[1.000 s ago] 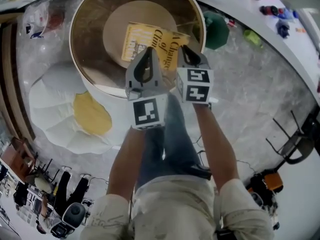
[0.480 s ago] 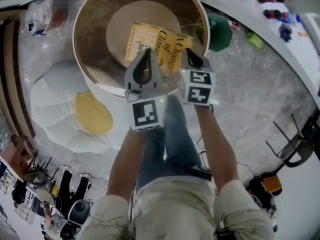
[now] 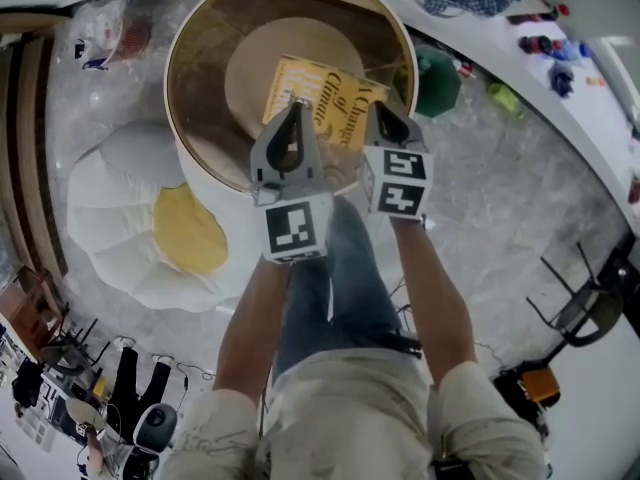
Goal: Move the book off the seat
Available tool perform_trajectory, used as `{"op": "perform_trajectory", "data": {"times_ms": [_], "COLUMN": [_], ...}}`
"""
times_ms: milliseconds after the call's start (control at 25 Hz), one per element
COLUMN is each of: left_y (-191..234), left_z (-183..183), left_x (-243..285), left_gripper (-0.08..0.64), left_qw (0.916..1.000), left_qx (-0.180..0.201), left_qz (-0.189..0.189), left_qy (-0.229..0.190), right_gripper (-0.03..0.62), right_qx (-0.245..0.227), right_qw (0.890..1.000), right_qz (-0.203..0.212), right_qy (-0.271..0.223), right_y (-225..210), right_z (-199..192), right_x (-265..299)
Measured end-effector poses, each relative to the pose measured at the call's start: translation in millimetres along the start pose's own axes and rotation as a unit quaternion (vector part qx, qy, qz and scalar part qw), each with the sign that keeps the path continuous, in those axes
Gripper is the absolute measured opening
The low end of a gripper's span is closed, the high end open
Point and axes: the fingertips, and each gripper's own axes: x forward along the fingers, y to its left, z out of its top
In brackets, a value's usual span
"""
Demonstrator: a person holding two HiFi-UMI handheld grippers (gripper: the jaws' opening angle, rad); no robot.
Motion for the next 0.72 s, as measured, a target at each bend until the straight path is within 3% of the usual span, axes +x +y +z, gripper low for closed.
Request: {"op": "perform_trajectory", "data": {"times_ms": [360, 720], "left_y": [1, -11], "left_z": [54, 121], "left_x": [-33, -85], "left_gripper": [0.002, 0.002], "left_qw": [0.9993, 0.9962], "left_qx": [0.006, 0.023], "left_qz": [0.004, -0.003], "left_qy": [-0.037, -0.083], "right_gripper": [0.005, 0.005], "right_qx": [-0.020, -0.066], "right_qw": [0.995, 0.976], "right_qz": [0.009, 0.011], "right_qy": [-0.100, -0.207], "right_y": [23, 52], "right_z": [64, 131], "right_x": [-66, -163]}}
